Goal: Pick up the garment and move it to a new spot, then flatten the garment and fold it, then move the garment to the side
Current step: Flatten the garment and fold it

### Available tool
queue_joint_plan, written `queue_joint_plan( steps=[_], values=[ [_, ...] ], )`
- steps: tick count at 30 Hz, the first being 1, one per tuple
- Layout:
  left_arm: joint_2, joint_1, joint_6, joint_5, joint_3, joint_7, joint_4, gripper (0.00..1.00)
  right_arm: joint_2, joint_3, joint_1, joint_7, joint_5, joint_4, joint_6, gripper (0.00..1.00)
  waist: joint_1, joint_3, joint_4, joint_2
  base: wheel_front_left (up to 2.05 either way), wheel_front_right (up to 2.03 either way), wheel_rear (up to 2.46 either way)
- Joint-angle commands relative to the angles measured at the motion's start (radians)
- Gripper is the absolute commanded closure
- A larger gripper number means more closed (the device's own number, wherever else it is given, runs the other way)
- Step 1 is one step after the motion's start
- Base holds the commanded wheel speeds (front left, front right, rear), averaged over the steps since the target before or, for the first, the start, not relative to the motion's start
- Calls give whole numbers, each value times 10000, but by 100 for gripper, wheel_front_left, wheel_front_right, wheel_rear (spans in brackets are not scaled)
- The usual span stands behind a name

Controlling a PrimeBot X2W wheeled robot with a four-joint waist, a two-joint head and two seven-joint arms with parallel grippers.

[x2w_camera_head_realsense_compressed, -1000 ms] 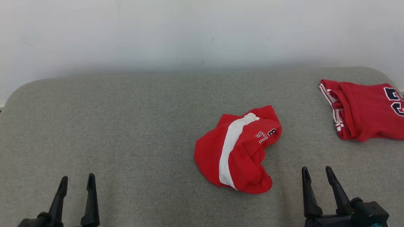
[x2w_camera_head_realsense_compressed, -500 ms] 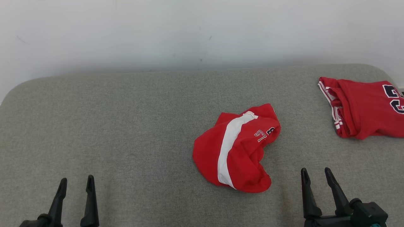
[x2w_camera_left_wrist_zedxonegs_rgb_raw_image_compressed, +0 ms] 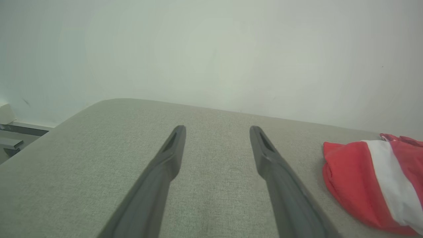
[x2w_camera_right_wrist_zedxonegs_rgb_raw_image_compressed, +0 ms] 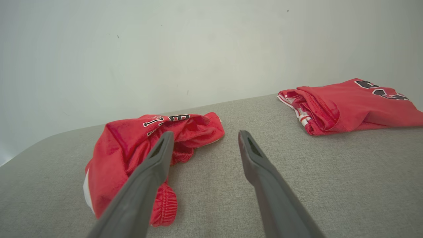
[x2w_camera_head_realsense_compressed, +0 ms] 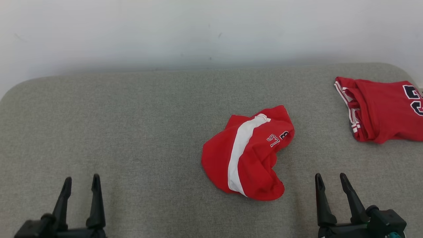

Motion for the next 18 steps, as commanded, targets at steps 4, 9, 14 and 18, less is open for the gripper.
queue_joint_plan(
  steps=[4, 9, 14, 18],
  values=[
    [269, -1097, -39, -149, -190, -5, 142, 0, 0, 106, -267, -6, 36, -20, -29, 0, 0, 315, -160, 0, 0, 0, 0],
    [1079, -2664, -38, -514, -1103, -4, 539, 0, 0, 166, -524, -4, 185, 42, -29, 0, 0, 641, -607, 0, 0, 0, 0],
    [1842, -4145, -40, -1078, -2220, 357, 907, 0, 0, 219, -707, -6, 390, 78, -29, 0, 0, 911, -1091, 0, 0, 0, 0],
    [2452, -5552, -40, -2072, -3206, 1035, 1215, 0, 1, 227, -866, -4, 566, 98, -29, 0, 0, 1154, -1629, 0, 0, 0, 0]
  ],
)
